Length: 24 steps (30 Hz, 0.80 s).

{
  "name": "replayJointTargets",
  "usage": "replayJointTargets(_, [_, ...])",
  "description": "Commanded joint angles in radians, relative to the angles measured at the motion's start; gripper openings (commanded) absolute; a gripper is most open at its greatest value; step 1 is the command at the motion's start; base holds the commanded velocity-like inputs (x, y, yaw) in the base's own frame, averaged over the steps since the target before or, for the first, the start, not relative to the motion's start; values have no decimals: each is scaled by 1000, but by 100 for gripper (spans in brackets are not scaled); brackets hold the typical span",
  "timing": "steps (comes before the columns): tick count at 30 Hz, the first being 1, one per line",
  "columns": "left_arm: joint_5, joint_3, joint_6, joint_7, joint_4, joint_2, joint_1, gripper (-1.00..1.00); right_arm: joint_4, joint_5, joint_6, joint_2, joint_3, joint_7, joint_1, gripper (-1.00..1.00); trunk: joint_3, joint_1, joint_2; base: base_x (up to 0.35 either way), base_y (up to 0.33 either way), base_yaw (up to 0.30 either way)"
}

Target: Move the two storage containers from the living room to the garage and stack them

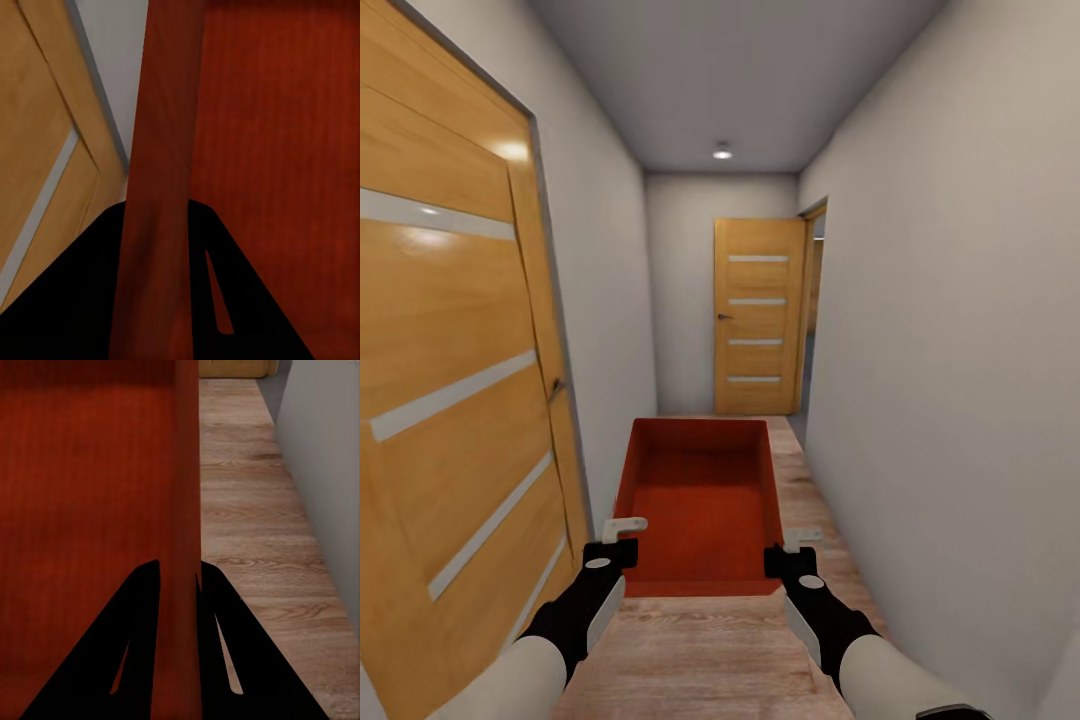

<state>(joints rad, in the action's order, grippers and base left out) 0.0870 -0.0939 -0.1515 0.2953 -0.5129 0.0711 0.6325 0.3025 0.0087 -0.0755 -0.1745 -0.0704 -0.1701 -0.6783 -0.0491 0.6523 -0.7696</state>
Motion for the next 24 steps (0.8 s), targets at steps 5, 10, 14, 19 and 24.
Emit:
replayJointTargets(5, [25, 59, -5, 10, -1, -28, 1, -100, 3, 8, -1, 0, 3, -2, -1, -100, -2, 1, -1, 326, 0, 0])
replayJointTargets(10, [25, 59, -5, 10, -1, -28, 1, -100, 3, 8, -3, 0, 3, -2, -1, -100, -2, 1, -1, 326, 0, 0])
replayJointTargets(14, [25, 59, -4, 10, -1, -28, 1, -100, 3, 9, -3, 0, 3, -2, -1, -100, -2, 1, -1, 326, 0, 0])
replayJointTargets(19, [25, 59, -4, 10, -1, -28, 1, -100, 3, 10, -3, 0, 3, -2, -1, -100, -2, 1, -1, 326, 0, 0])
replayJointTargets(24, [24, 59, -4, 10, -1, -28, 1, -100, 3, 10, -3, 0, 3, -2, -1, -100, -2, 1, -1, 326, 0, 0])
